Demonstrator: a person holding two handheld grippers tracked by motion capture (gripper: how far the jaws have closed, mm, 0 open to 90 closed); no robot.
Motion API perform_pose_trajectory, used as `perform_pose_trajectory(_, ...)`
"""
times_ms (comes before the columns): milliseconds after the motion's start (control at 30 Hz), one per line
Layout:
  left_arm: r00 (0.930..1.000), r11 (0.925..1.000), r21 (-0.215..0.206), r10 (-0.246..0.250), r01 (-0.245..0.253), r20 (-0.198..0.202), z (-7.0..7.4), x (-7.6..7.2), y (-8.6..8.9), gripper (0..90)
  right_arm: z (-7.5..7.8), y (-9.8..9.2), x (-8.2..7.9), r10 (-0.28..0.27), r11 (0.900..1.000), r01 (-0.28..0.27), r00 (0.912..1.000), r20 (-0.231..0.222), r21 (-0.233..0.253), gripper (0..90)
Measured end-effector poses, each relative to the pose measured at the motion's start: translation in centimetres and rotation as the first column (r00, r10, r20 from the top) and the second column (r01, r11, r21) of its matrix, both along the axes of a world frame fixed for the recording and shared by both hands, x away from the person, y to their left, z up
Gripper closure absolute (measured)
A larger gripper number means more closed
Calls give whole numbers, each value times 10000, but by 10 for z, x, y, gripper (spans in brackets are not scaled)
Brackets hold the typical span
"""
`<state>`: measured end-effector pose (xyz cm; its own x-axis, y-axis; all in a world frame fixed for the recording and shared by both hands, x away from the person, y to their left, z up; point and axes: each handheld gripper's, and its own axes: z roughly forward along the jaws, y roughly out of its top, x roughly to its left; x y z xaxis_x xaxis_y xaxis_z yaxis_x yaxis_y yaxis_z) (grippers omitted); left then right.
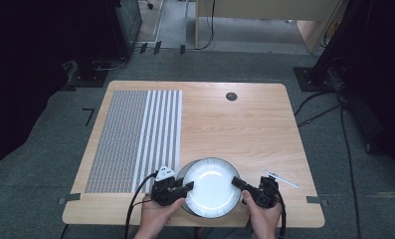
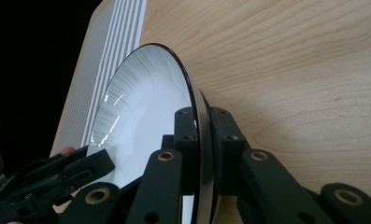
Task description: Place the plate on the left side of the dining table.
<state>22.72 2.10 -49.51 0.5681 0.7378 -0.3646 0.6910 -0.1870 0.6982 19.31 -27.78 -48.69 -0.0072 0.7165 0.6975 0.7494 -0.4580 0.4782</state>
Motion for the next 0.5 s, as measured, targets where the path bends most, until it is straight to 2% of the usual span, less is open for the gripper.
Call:
perform_pose_trajectory(133, 10000, 10000, -79, 55, -55, 28, 1, -1, 1, 628, 1, 1, 0, -34, 10000, 33, 10000, 61, 43, 828)
perform_pose_trajectory(367, 9998, 9993, -365, 89, -82, 172, 11, -1, 5, 630, 4, -1, 0, -16, 9981, 9, 9999, 101, 610, 824)
perform_pose_trajectory(500, 9997, 9995, -324, 52, -44, 253, 19, 2, 7, 635, 7, -1, 1, -21, 9961, 8, 9999, 149, 888, 823)
